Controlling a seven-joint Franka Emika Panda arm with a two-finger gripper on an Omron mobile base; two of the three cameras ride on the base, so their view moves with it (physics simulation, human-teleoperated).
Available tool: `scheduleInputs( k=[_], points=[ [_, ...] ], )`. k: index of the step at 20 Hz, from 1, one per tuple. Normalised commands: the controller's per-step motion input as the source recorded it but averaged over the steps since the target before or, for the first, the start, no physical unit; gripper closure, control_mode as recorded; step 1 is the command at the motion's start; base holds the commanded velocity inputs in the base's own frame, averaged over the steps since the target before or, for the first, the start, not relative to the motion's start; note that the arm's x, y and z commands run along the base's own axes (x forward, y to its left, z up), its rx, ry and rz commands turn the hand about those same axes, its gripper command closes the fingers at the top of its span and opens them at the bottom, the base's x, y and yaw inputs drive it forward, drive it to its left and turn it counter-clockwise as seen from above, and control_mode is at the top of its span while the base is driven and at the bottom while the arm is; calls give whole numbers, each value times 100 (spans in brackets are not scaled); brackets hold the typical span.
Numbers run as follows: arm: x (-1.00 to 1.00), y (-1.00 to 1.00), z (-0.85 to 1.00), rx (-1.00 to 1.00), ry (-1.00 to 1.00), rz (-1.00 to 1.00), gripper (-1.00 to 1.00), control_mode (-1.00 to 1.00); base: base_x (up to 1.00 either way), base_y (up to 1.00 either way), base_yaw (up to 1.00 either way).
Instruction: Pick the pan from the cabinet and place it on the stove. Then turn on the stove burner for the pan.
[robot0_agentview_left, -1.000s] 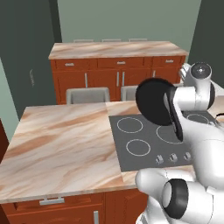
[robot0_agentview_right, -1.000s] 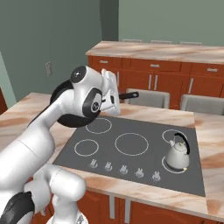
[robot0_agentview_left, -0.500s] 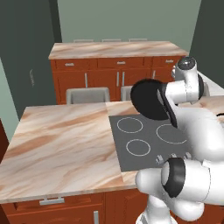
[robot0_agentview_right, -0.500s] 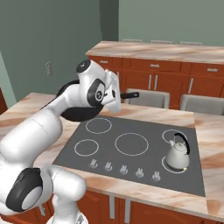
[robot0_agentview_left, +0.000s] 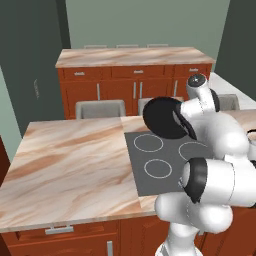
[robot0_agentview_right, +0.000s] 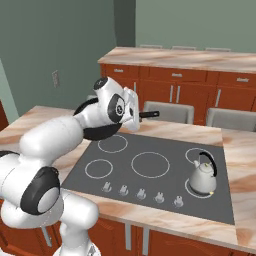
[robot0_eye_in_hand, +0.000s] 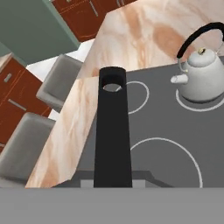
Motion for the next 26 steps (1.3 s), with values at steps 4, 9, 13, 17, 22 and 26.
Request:
scheduleInputs(
  k=[4,9,13,17,22,26],
  points=[
    [38,0,-58,-4,0,-5,100,-100,0,0,0],
    [28,0,-41,0,0,-2,100,-100,0,0,0],
    [28,-4,-31,0,4,-1,100,-100,0,0,0],
    [27,-12,-26,0,10,0,100,-100,0,0,0],
    [29,-12,-31,0,10,-1,100,-100,0,0,0],
    [24,-2,-34,0,8,0,100,-100,0,0,0]
  ],
)
